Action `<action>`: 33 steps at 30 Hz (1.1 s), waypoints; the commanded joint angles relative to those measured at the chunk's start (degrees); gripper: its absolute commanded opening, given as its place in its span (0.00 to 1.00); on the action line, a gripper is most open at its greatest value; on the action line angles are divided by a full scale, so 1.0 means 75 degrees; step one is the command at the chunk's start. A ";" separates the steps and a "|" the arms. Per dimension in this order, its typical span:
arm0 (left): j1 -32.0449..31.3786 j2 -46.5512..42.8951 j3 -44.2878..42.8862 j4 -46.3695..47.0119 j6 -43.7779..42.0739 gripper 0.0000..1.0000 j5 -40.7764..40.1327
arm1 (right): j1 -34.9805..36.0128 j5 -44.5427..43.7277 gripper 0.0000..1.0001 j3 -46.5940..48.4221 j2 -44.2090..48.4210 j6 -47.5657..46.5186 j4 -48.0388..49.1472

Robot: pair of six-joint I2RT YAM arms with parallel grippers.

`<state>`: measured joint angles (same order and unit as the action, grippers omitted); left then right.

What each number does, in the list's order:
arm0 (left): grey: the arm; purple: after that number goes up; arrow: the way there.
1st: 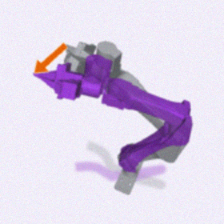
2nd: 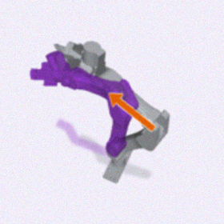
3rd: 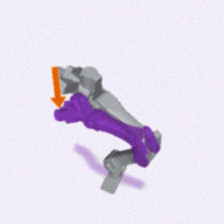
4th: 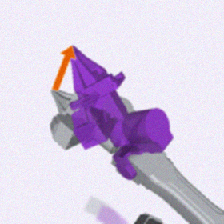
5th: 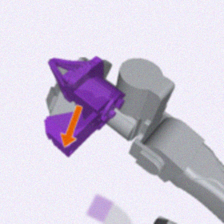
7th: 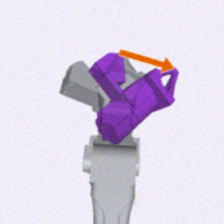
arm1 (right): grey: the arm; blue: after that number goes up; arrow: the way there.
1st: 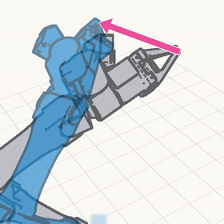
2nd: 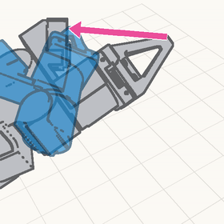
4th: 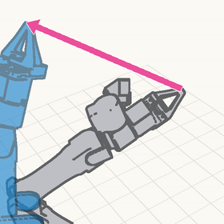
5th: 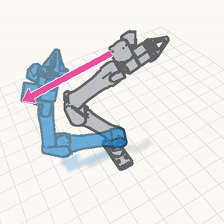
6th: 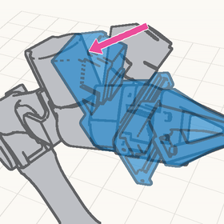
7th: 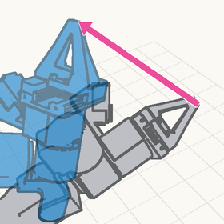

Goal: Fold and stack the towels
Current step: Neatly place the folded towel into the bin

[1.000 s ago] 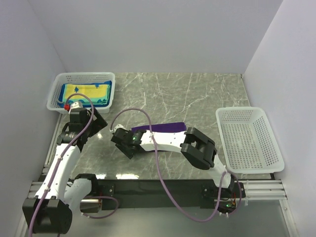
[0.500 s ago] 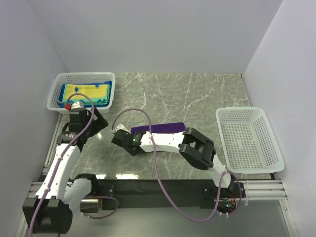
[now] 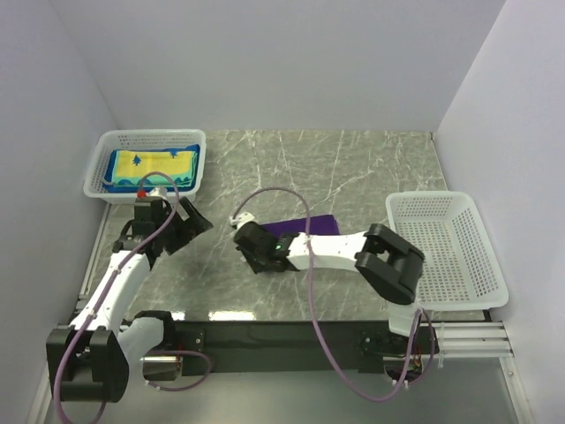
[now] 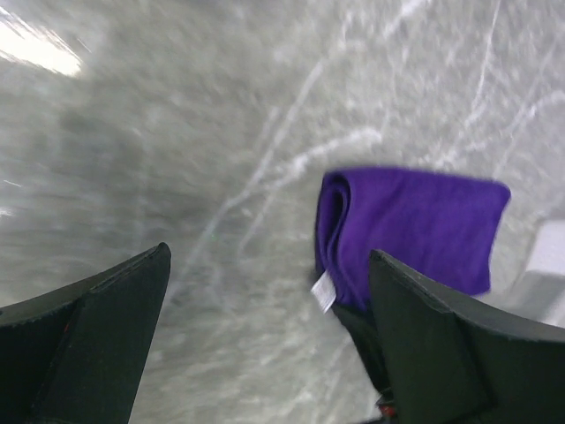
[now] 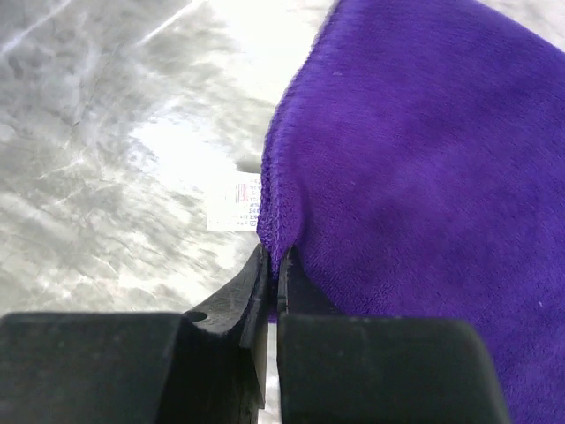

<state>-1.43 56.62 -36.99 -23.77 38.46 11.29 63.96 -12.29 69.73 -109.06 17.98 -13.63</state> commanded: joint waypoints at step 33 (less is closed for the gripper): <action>-0.3196 0.3970 0.1522 0.4844 0.4177 0.85 -0.0017 | -0.0571 0.0948 0.00 -0.2079 0.1990 0.0908 0.3047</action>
<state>-24.51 83.44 -28.45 13.67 68.90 15.09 60.10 -5.32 54.68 -96.42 23.77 5.28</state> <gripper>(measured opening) 0.858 0.033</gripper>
